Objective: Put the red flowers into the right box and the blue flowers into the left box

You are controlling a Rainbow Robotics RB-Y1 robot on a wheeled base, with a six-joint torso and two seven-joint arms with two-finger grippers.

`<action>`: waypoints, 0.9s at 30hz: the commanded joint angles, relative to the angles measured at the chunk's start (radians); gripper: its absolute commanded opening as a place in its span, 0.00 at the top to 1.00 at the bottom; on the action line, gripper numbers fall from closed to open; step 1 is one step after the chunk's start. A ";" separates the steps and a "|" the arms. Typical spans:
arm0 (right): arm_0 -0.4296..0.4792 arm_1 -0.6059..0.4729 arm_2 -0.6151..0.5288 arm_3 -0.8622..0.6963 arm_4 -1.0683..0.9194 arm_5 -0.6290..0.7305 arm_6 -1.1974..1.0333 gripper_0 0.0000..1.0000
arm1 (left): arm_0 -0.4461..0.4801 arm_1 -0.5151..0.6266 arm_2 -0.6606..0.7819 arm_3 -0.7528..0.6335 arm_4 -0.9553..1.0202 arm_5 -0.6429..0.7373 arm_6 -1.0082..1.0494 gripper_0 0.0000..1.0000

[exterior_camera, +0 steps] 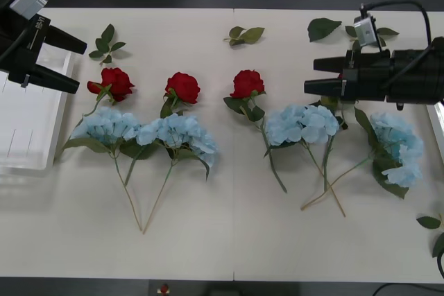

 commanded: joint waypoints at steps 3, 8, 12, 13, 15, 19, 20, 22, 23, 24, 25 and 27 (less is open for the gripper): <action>0.020 0.015 0.035 0.024 -0.016 -0.018 0.030 0.00 | -0.005 0.034 0.013 -0.020 -0.075 -0.052 0.008 0.00; -0.012 -0.034 0.035 0.024 -0.005 0.020 -0.077 0.00 | -0.005 0.034 0.013 -0.066 -0.179 -0.093 0.135 0.00; -0.066 -0.069 0.035 0.018 0.057 0.106 -0.399 0.00 | -0.005 0.031 0.013 -0.104 -0.277 -0.103 0.323 0.00; -0.075 -0.075 0.035 0.015 0.065 0.118 -0.454 0.00 | -0.005 0.028 0.012 -0.108 -0.294 -0.103 0.353 0.00; -0.104 -0.098 0.035 -0.010 0.102 0.160 -0.687 0.00 | -0.005 0.019 0.013 -0.124 -0.363 -0.106 0.458 0.00; -0.116 -0.158 0.035 -0.139 0.171 0.186 -1.138 0.00 | -0.003 -0.010 0.012 -0.132 -0.488 -0.112 0.626 0.00; -0.115 -0.173 0.036 -0.176 0.189 0.186 -1.239 0.00 | -0.005 -0.018 0.012 -0.132 -0.512 -0.113 0.661 0.00; -0.113 -0.209 0.041 -0.259 0.226 0.189 -1.451 0.00 | -0.003 -0.033 0.013 -0.132 -0.563 -0.115 0.735 0.00; -0.112 -0.227 0.049 -0.301 0.243 0.189 -1.545 0.00 | -0.003 -0.041 0.013 -0.131 -0.587 -0.116 0.762 0.00; -0.112 -0.250 0.056 -0.344 0.255 0.189 -1.646 0.00 | -0.003 -0.048 0.013 -0.132 -0.612 -0.118 0.793 0.00; -0.112 -0.274 0.073 -0.401 0.271 0.189 -1.770 0.00 | -0.005 -0.056 0.012 -0.132 -0.643 -0.121 0.834 0.00; -0.109 -0.322 0.105 -0.490 0.295 0.184 -1.953 0.00 | -0.003 -0.071 0.007 -0.132 -0.687 -0.121 0.896 0.00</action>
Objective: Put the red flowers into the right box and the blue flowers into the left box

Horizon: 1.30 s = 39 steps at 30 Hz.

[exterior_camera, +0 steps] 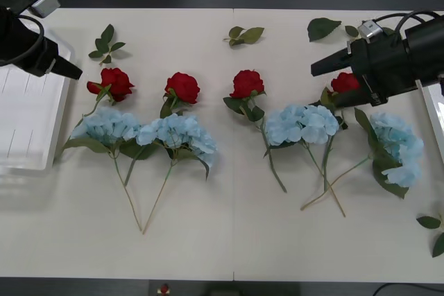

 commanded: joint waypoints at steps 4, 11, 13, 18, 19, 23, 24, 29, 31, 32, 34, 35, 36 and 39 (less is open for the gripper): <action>0.017 -0.169 0.083 -0.292 0.078 -0.030 -0.582 0.00 | -0.003 -0.024 -0.045 -0.018 -0.111 -0.042 0.134 0.00; 0.137 -0.216 0.083 -0.432 0.238 -0.073 -0.949 0.00 | -0.005 -0.024 -0.165 -0.017 -0.223 -0.166 0.192 0.00; 0.166 -0.218 0.081 -0.445 0.276 -0.089 -0.992 0.00 | -0.005 -0.024 -0.185 -0.014 -0.247 -0.193 0.200 0.00; 0.263 -0.219 0.074 -0.458 0.385 -0.176 -1.119 0.00 | -0.005 -0.024 -0.245 0.002 -0.316 -0.235 0.218 0.00; 0.287 -0.219 0.074 -0.458 0.419 -0.197 -1.141 0.00 | -0.005 -0.024 -0.257 0.014 -0.324 -0.246 0.221 0.00; 0.348 -0.219 0.074 -0.456 0.493 -0.251 -1.159 0.00 | -0.005 -0.024 -0.306 0.048 -0.365 -0.287 0.221 0.00; 0.361 -0.219 0.074 -0.453 0.506 -0.262 -1.159 0.00 | -0.006 -0.024 -0.318 0.051 -0.381 -0.299 0.223 0.00; 0.379 -0.198 0.074 -0.404 0.531 -0.289 -1.151 0.00 | -0.009 -0.028 -0.372 0.086 -0.407 -0.350 0.227 0.00; 0.379 -0.187 0.074 -0.375 0.537 -0.289 -1.142 0.00 | -0.009 -0.028 -0.390 0.087 -0.407 -0.358 0.229 0.00; 0.381 -0.187 0.074 -0.369 0.540 -0.289 -1.138 0.00 | -0.009 -0.030 -0.397 0.086 -0.407 -0.359 0.227 0.00; 0.381 -0.184 0.075 -0.350 0.548 -0.289 -1.125 0.00 | -0.009 -0.036 -0.409 0.086 -0.404 -0.361 0.227 0.00; 0.381 -0.184 0.078 -0.341 0.554 -0.289 -1.118 0.00 | -0.009 -0.042 -0.415 0.086 -0.404 -0.361 0.226 0.00; 0.379 -0.184 0.080 -0.333 0.558 -0.289 -1.108 0.00 | -0.009 -0.045 -0.420 0.086 -0.404 -0.361 0.227 0.00; 0.381 -0.183 0.091 -0.301 0.568 -0.297 -1.006 0.00 | -0.009 -0.062 -0.436 0.087 -0.405 -0.361 0.226 0.00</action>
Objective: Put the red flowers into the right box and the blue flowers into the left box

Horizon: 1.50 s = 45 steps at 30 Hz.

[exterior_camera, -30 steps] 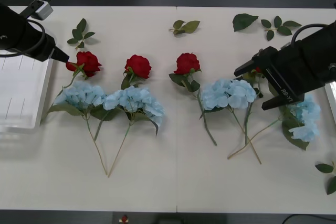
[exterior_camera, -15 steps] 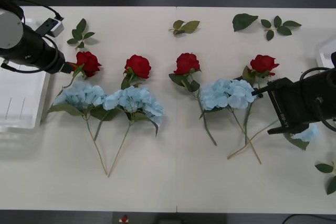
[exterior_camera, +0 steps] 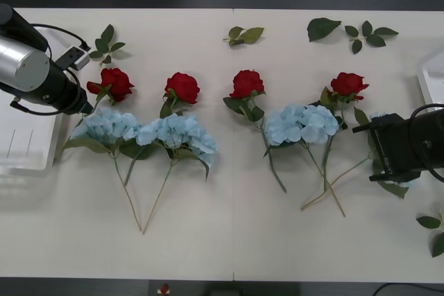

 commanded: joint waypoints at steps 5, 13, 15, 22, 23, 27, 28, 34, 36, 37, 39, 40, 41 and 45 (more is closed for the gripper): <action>-0.019 0.006 0.059 0.074 0.018 -0.059 0.260 0.00 | -0.009 -0.040 -0.016 0.006 -0.011 -0.010 0.036 0.00; -0.024 0.029 0.098 0.164 0.026 -0.116 0.384 0.00 | -0.009 -0.074 -0.030 0.020 -0.016 -0.010 0.037 0.00; -0.030 0.046 0.099 0.192 0.026 -0.116 0.401 0.00 | -0.009 -0.084 -0.030 0.039 -0.016 -0.010 0.039 0.00; -0.068 0.087 0.105 0.267 0.029 -0.117 0.422 0.00 | -0.028 -0.115 -0.030 0.108 -0.026 -0.022 0.042 0.00; -0.076 0.095 0.108 0.279 0.029 -0.117 0.427 0.00 | -0.028 -0.115 -0.030 0.111 -0.028 -0.023 0.044 0.00; -0.116 0.108 0.148 0.325 0.034 -0.117 0.439 0.00 | -0.028 -0.117 -0.030 0.111 -0.025 -0.022 0.045 0.15; -0.136 0.108 0.173 0.338 0.034 -0.122 0.442 0.00 | -0.028 -0.117 -0.030 0.111 -0.023 -0.023 0.045 0.42; -0.179 0.108 0.243 0.385 0.032 -0.159 0.442 0.00 | -0.028 -0.117 -0.030 0.111 -0.019 -0.022 0.044 1.00; -0.179 0.108 0.243 0.387 0.031 -0.159 0.445 0.00 | -0.028 -0.117 -0.032 0.111 -0.017 -0.022 0.044 1.00; -0.179 0.108 0.243 0.387 0.031 -0.159 0.445 0.00 | -0.028 -0.117 -0.032 0.111 -0.017 -0.022 0.044 1.00; -0.179 0.108 0.247 0.390 0.031 -0.159 0.445 0.00 | -0.026 -0.117 -0.032 0.111 -0.019 -0.022 0.044 1.00; -0.179 0.108 0.247 0.390 0.031 -0.159 0.445 0.00 | -0.026 -0.117 -0.032 0.109 -0.019 -0.023 0.044 1.00; -0.179 0.108 0.247 0.393 0.031 -0.159 0.445 0.01 | -0.026 -0.117 -0.032 0.109 -0.019 -0.022 0.044 1.00; -0.179 0.108 0.248 0.397 0.029 -0.159 0.448 0.21 | -0.028 -0.114 -0.024 0.088 -0.028 -0.023 0.045 1.00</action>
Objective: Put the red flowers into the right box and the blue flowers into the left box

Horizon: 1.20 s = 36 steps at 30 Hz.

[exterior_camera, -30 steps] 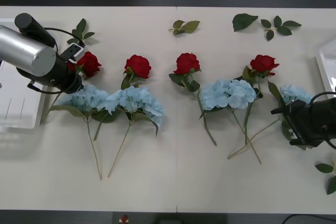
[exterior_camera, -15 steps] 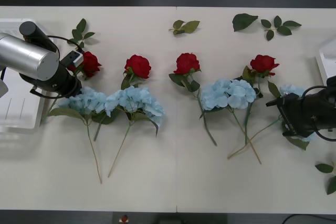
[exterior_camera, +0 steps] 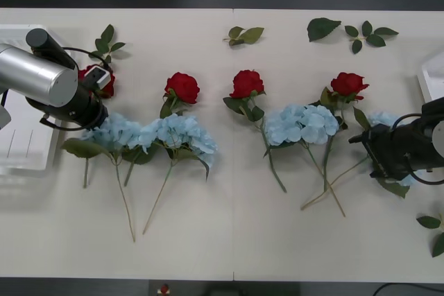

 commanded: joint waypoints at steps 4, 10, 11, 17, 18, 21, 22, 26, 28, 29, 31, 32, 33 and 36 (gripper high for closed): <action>-0.007 -0.008 -0.004 0.004 0.004 0.000 0.043 0.33 | -0.026 0.016 0.037 -0.065 -0.011 0.005 0.039 1.00; -0.007 -0.008 -0.002 0.015 0.004 0.000 0.054 0.48 | -0.026 0.018 0.140 -0.169 -0.017 0.033 0.023 1.00; -0.007 -0.008 -0.001 0.018 0.004 0.000 0.057 0.52 | -0.026 0.018 0.157 -0.192 -0.024 0.033 0.020 1.00; -0.007 -0.008 0.002 0.026 0.005 -0.005 0.071 0.74 | -0.026 0.018 0.227 -0.321 -0.028 0.034 0.008 1.00; -0.007 -0.008 0.002 0.027 0.005 -0.006 0.074 0.78 | -0.026 0.018 0.239 -0.344 -0.021 0.047 0.007 1.00; -0.007 -0.008 0.004 0.030 0.007 -0.008 0.081 0.92 | -0.026 0.008 0.278 -0.384 0.051 0.096 0.007 1.00; -0.007 -0.008 0.002 0.030 0.007 -0.006 0.081 0.95 | -0.026 0.005 0.287 -0.389 0.075 0.103 0.005 1.00; -0.007 -0.008 0.002 0.038 0.008 -0.008 0.092 1.00 | -0.026 0.002 0.321 -0.404 0.259 0.129 -0.035 1.00; -0.007 -0.008 0.002 0.039 0.010 -0.008 0.095 1.00 | -0.026 0.001 0.336 -0.409 0.344 0.129 -0.076 1.00; -0.007 -0.008 0.002 0.041 0.010 -0.008 0.098 1.00 | -0.026 0.002 0.344 -0.407 0.396 0.129 -0.089 1.00; -0.007 -0.006 0.002 0.041 0.011 -0.008 0.104 1.00 | -0.026 0.002 0.359 -0.390 0.509 0.129 -0.096 1.00; -0.007 -0.008 0.002 0.041 0.013 -0.009 0.109 1.00 | -0.026 0.002 0.370 -0.373 0.583 0.129 -0.113 1.00; -0.007 -0.008 0.002 0.041 0.013 -0.012 0.113 1.00 | -0.026 0.002 0.379 -0.360 0.643 0.129 -0.147 1.00; -0.007 -0.014 0.001 0.033 0.013 -0.031 0.127 1.00 | -0.026 0.002 0.396 -0.338 0.761 0.129 -0.237 1.00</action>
